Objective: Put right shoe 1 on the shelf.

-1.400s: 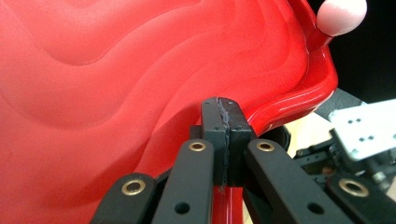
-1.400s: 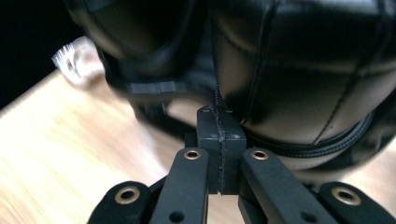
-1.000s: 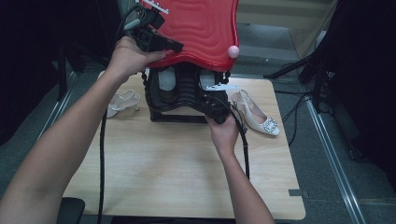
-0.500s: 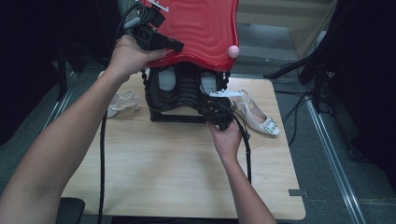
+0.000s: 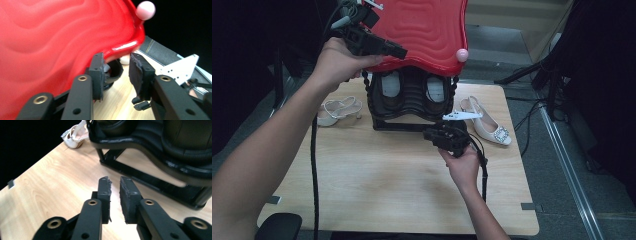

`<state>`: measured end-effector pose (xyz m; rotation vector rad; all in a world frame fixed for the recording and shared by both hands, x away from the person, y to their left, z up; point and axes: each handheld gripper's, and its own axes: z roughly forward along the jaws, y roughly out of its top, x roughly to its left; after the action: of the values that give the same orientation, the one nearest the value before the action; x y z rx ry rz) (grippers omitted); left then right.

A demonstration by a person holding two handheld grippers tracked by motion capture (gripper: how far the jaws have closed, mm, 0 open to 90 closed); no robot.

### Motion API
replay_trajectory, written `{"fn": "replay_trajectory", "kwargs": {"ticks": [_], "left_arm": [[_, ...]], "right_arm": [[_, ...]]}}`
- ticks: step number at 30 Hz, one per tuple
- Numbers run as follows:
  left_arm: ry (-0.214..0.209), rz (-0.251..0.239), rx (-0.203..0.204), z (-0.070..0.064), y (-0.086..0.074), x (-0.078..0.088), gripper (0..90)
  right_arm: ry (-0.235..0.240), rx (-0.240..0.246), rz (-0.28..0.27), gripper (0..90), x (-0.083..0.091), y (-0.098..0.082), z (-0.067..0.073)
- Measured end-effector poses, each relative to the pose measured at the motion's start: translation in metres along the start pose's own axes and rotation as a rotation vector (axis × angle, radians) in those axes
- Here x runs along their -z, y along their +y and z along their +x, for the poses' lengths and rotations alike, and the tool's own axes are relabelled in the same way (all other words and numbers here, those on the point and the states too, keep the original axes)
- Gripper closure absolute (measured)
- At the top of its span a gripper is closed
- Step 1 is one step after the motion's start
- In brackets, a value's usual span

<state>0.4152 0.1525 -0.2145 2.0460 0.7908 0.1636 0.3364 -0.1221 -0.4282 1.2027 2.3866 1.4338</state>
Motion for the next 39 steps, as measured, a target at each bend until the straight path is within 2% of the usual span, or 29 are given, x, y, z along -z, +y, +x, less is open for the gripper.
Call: {"fn": "replay_trajectory", "kwargs": {"ticks": [4,8,9,11,15,16,20,24,30,36,39], "left_arm": [[-0.007,0.011,-0.003,-0.004,-0.013,0.007,60.3],[-0.012,0.008,0.001,-0.005,-0.032,0.011,57.9],[-0.012,0.008,0.001,-0.005,-0.032,0.011,57.4],[-0.012,0.009,0.013,-0.003,-0.046,0.013,57.0],[-0.002,0.008,0.017,-0.003,-0.063,0.016,56.9],[-0.002,0.008,0.017,-0.003,-0.063,0.016,56.8],[0.016,0.012,0.026,-0.002,-0.085,0.018,56.3],[0.015,0.014,0.046,0.003,-0.102,0.018,56.4],[0.024,0.035,0.077,0.012,-0.126,0.011,56.4],[0.033,0.038,0.099,0.021,-0.142,0.006,57.2],[0.041,0.054,0.116,0.028,-0.153,0.000,59.1]], "right_arm": [[0.016,0.002,0.012,77.3,0.002,-0.009,0.000],[0.025,0.011,-0.006,76.1,0.004,-0.015,-0.002],[0.031,0.012,-0.006,75.0,0.004,-0.016,-0.003],[0.030,0.020,-0.002,73.7,0.004,-0.018,-0.004],[0.039,0.032,-0.002,72.1,0.004,-0.021,-0.006],[0.039,0.032,-0.002,72.1,0.004,-0.021,-0.006],[0.045,0.030,0.015,70.3,0.003,-0.026,-0.009],[0.048,0.039,0.003,69.4,0.002,-0.029,-0.010],[0.049,0.040,0.012,67.5,0.002,-0.033,-0.014],[0.035,0.039,0.013,66.6,0.003,-0.037,-0.017],[0.030,0.043,0.013,65.9,0.004,-0.037,-0.017]]}}
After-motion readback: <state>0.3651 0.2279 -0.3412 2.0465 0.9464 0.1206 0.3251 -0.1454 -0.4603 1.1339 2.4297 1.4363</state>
